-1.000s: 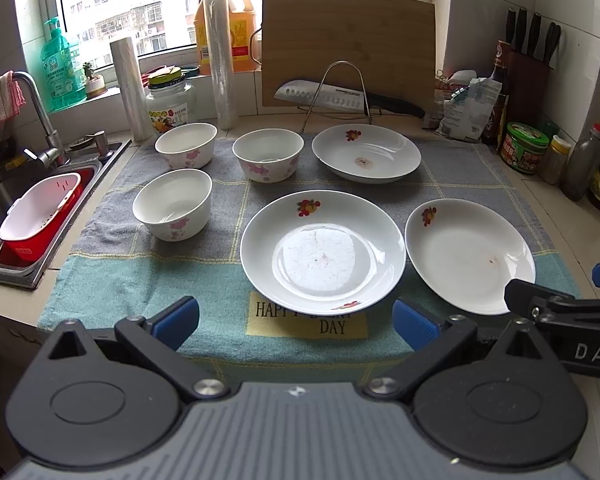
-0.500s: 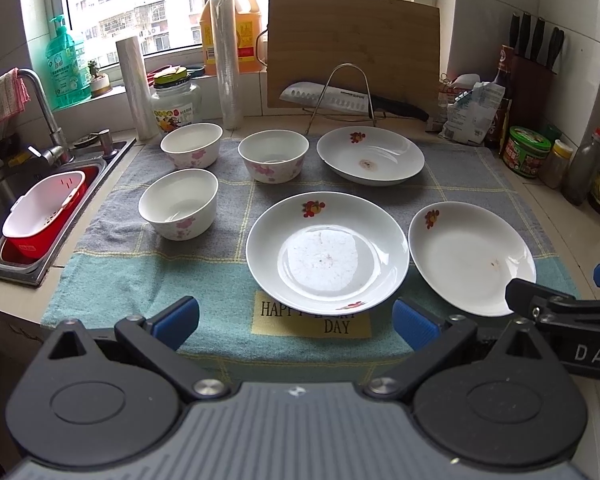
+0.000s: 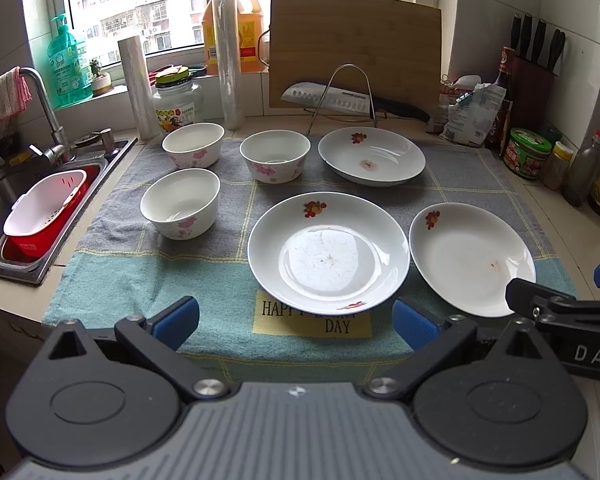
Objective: Organize plates and bowls
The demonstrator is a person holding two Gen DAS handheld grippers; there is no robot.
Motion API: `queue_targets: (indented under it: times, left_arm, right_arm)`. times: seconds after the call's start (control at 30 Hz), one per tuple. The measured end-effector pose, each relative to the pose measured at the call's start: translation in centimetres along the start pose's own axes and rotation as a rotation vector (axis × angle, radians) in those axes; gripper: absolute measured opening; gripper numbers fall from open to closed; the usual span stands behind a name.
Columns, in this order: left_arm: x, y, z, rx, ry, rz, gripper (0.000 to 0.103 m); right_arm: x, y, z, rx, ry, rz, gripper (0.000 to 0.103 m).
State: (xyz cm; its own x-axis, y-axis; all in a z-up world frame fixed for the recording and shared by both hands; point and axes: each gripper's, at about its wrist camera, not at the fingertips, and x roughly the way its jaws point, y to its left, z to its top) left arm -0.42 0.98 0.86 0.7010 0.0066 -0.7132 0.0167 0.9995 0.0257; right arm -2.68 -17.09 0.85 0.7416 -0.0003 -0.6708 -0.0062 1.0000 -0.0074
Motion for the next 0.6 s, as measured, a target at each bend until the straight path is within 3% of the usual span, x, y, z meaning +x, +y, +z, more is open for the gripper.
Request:
queue_targets:
  times: [0.6]
  left_arm:
    - [-0.12,0.20,0.11,-0.005,0.000,0.001,0.102]
  right_arm:
    - [-0.15,0.08,0.15,-0.003,-0.004,-0.001,0.103]
